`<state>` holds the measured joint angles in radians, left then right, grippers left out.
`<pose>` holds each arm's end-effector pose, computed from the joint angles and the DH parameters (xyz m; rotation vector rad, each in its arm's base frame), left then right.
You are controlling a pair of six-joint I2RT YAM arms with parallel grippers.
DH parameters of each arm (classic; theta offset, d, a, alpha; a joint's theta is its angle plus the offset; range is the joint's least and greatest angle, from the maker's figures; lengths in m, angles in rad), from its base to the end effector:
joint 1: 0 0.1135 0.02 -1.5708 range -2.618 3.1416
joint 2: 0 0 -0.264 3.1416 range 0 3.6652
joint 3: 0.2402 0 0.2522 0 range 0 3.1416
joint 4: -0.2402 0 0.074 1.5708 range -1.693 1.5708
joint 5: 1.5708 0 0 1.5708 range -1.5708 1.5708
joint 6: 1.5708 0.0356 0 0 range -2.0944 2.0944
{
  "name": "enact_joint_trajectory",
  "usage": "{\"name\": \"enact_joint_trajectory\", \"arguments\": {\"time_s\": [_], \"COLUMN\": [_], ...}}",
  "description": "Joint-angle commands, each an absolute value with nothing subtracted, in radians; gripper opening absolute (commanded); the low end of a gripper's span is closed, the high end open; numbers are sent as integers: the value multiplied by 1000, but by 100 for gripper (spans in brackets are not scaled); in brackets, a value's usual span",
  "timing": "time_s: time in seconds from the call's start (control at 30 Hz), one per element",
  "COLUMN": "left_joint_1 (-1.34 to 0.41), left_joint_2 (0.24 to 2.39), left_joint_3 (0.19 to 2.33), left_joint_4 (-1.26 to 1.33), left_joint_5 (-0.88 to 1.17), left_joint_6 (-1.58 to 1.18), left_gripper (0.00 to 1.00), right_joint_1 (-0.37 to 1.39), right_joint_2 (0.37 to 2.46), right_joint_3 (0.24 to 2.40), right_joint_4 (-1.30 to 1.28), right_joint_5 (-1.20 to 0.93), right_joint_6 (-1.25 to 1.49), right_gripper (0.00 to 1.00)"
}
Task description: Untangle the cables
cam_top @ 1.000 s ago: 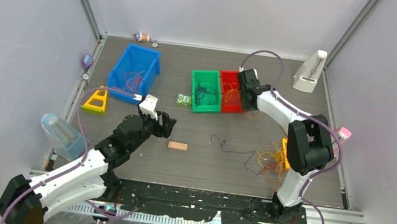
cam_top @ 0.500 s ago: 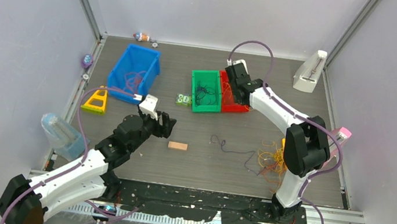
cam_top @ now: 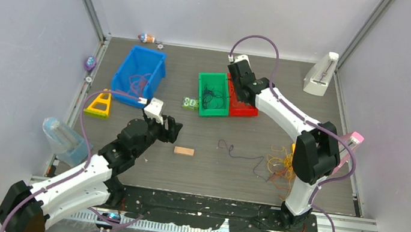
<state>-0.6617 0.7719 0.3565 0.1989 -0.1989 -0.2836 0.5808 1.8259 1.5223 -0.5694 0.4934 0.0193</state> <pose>0.1507 -0.1084 0.2303 0.1970 1.8000 -0.5003 0.3487 0.2087 0.2722 -0.4390 2.2901 -0.3090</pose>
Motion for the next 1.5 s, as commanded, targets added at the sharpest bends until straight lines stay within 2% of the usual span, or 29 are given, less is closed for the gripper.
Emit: {"name": "enact_joint_trajectory", "arguments": {"time_s": [0.0,0.17,0.5,0.67,0.87,0.93,1.27,1.47], "left_joint_1": [-661,-661,-661,-662,-662,-661,-661,-662], "left_joint_2": [759,762,752,754,757,761,778,777], "left_joint_3": [362,363,360,361,362,362,369,372], "left_joint_4": [252,250,248,248,248,251,248,242], "left_joint_5": [-216,-218,-225,-224,-225,-224,-221,-221], "left_joint_6": [-281,-278,-275,-274,-273,-275,-274,-274], "left_gripper": [67,67,67,67,67,67,67,67], "right_joint_1": [582,587,444,365,288,284,367,390], "right_joint_2": [1786,1795,1910,1998,2093,2124,2157,2187], "right_joint_3": [1555,1588,1631,1666,1717,1751,1783,1796], "right_joint_4": [-568,-526,-448,-443,-462,-500,-545,-563], "right_joint_5": [469,347,-154,-253,-251,-164,78,132], "right_joint_6": [6,-37,-20,-1,73,83,95,117], "right_gripper": [5,5,9,10,10,10,13,13]}}
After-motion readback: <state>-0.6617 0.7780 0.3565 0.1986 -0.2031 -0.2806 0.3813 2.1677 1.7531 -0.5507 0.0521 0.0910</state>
